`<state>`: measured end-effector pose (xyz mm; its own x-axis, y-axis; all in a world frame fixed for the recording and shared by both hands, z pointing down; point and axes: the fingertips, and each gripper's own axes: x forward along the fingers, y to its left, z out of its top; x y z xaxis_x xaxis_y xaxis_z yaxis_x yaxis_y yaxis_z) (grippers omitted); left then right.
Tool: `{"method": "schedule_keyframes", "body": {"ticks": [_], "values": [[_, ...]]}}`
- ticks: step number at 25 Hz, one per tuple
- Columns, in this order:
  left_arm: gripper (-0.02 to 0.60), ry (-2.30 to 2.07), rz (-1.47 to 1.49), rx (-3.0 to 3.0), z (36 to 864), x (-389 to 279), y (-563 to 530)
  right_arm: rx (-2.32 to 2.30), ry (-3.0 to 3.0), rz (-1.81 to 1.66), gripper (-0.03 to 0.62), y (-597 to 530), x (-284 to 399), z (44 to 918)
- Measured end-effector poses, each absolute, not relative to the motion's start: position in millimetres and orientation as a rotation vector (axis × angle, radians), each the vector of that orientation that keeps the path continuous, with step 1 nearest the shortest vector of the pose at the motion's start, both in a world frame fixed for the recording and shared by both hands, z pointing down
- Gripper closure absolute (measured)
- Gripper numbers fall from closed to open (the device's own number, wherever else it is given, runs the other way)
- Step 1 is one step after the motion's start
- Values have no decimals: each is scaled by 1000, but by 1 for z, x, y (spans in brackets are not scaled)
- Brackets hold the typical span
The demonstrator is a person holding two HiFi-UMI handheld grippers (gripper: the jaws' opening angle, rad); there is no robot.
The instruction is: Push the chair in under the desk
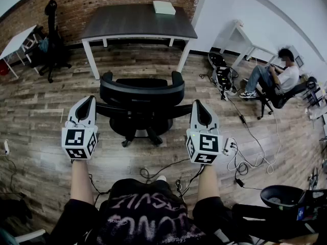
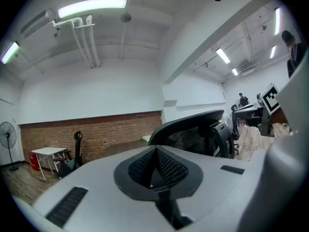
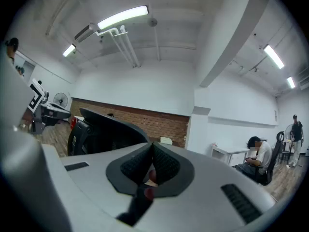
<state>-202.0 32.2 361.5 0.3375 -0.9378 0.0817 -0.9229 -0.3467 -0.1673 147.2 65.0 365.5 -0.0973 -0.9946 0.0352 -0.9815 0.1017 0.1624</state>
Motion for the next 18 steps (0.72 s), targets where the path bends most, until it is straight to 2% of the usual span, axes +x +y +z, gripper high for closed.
{"method": "schedule_keyframes", "body": {"ticks": [11,18], "values": [[566,1700,-314,-2462,361,-198,37,1904,-2308,-201,566,65,143,363],[565,1567,-595,-2353,380,-204,34,1673,-2297,-303,551,64,142,378]]}}
